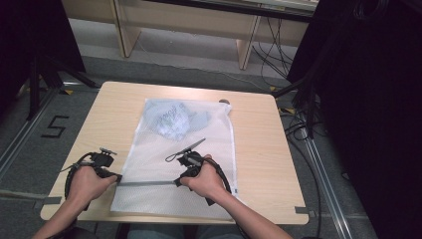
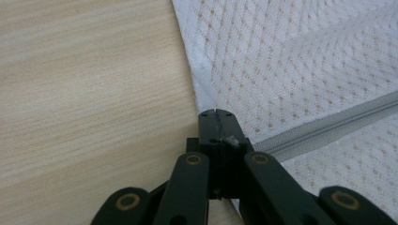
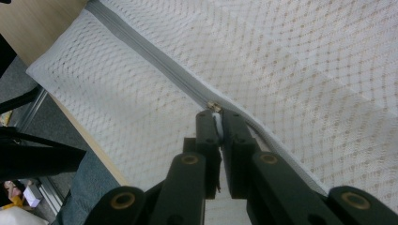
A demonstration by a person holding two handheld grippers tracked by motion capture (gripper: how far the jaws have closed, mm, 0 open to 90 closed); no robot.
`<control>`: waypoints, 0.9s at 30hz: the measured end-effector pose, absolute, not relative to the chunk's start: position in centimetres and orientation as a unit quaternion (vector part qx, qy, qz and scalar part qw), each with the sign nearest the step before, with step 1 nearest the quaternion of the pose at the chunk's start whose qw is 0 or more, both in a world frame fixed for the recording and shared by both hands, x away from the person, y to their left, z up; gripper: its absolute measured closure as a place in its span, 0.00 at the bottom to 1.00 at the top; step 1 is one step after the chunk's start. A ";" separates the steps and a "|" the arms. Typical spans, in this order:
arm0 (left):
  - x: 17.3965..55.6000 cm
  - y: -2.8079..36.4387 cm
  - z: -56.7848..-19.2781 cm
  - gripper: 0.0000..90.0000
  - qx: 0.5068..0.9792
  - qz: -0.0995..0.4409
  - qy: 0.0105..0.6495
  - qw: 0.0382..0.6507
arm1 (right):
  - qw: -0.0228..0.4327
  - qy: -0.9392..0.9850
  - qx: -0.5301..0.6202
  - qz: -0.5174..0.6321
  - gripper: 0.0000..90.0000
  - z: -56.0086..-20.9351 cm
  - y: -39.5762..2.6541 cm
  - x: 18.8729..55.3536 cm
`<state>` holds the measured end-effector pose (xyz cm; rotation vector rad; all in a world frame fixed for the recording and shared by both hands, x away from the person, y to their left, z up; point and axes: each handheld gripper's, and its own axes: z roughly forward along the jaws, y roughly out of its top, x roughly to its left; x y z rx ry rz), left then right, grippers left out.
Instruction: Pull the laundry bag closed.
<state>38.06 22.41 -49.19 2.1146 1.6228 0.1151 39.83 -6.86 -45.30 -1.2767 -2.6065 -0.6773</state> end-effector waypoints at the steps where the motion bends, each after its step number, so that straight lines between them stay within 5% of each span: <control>1: 38.1 22.4 -49.2 1.00 0.770 0.042 0.591 0.235 | 0.079 -0.873 -0.426 -0.224 0.97 -45.3 -6.9 39.8; 27: 38.1 22.4 -49.2 1.00 0.770 0.042 0.592 0.234 | 0.076 -0.866 -0.436 -0.235 0.97 -45.4 -8.4 39.8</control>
